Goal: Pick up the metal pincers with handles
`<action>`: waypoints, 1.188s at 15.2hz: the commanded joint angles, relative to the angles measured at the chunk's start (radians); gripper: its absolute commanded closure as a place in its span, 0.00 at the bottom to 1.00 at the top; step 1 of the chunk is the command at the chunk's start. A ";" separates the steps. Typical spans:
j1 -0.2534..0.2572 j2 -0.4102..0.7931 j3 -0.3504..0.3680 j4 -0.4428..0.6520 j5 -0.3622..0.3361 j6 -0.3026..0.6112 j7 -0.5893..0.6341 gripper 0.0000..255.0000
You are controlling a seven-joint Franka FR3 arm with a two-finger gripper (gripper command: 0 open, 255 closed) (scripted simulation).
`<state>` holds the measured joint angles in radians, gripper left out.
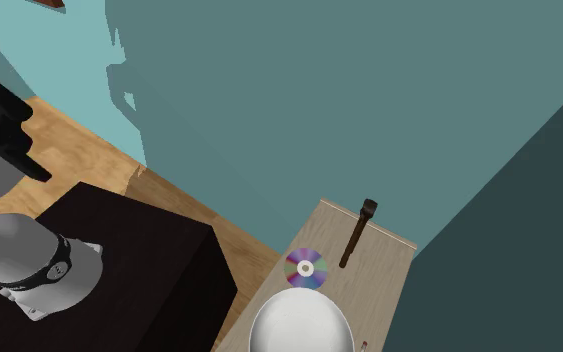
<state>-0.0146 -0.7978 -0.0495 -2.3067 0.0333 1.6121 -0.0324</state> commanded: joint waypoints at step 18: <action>0.067 0.519 0.231 0.176 0.037 0.306 0.243 0.00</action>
<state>0.0496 -0.3190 0.1689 -2.1518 0.0746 1.9012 0.1942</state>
